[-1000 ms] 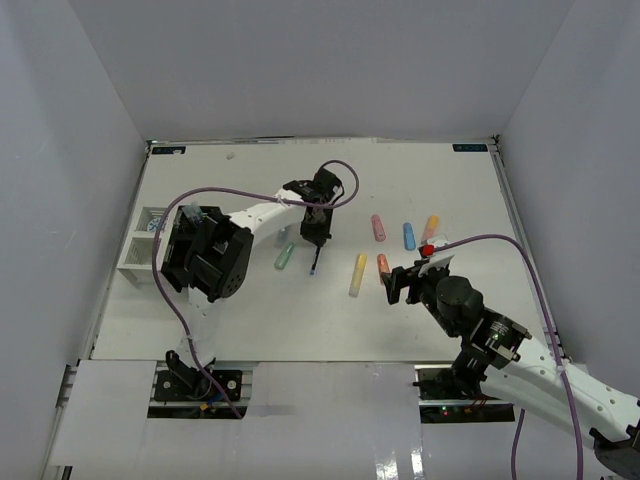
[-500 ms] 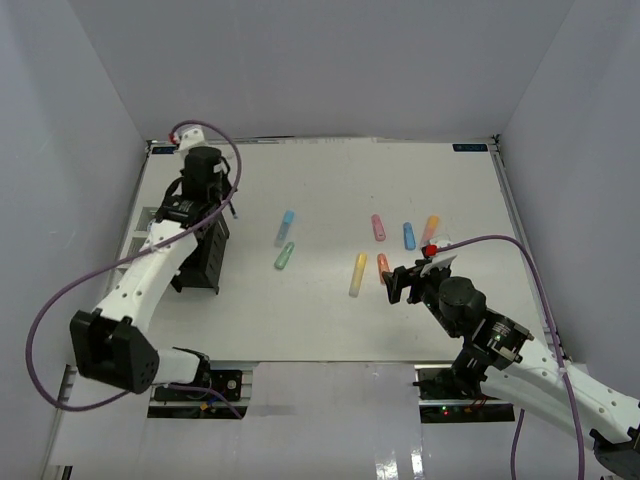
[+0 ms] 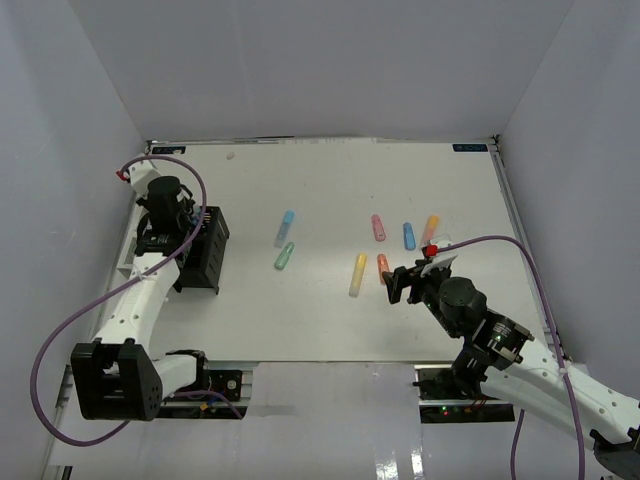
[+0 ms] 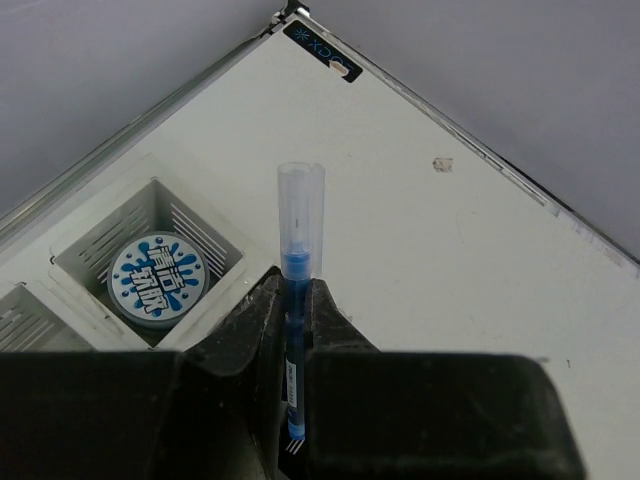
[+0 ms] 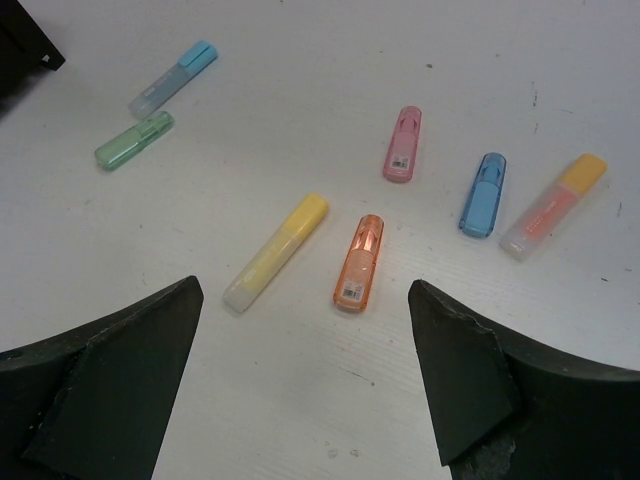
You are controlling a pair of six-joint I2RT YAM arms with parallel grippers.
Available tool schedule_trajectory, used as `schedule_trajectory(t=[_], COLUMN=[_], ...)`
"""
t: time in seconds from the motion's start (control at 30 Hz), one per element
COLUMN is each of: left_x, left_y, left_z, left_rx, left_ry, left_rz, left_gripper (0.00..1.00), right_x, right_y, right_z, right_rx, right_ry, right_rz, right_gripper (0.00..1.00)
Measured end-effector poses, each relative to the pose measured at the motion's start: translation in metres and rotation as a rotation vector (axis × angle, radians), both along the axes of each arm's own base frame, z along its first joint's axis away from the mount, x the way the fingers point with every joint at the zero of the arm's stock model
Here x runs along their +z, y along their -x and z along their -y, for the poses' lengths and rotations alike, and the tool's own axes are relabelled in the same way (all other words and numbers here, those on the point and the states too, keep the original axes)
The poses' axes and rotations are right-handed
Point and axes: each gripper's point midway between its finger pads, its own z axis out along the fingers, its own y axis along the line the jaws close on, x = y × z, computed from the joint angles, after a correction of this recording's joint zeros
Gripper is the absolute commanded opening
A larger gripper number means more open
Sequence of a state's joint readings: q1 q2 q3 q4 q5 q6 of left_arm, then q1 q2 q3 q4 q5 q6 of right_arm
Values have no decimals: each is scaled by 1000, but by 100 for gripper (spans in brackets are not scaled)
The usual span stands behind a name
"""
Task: Sort the stationery into containers
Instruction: Place the pen in the storage box.
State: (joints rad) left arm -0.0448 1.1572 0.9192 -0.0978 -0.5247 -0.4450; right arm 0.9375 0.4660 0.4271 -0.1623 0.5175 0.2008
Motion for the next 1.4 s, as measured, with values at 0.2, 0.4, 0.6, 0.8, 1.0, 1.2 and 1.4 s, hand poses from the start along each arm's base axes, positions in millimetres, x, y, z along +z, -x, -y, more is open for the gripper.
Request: schedule_trajectory(t=[0.2, 0.4, 0.6, 0.8, 1.0, 1.2, 1.4], left_x=[-23, -31, -47, -44, -37, -19, 17], left_y=[3, 1, 3, 1, 8, 15, 17], left_z=[-8, -7, -4, 1, 5, 18, 56], left_rx=[19, 18, 4, -16, -33, -113, -353], left_ry=[1, 3, 23, 55, 73, 84, 87], left_rz=[-7, 46, 46, 68, 78, 70, 54], left_gripper=[0, 4, 19, 47, 71, 98, 98], right_x=[-1, -5, -5, -5, -7, -9, -24], right_y=[0, -1, -1, -1, -1, -1, -2], right_z=[0, -1, -1, -1, -1, -2, -6], right_rx=[0, 0, 0, 0, 0, 1, -16], right_ry=[3, 18, 18, 19, 23, 29, 122], right_rz=[-2, -13, -13, -13, -16, -23, -150], right_gripper=[90, 90, 90, 90, 90, 90, 90])
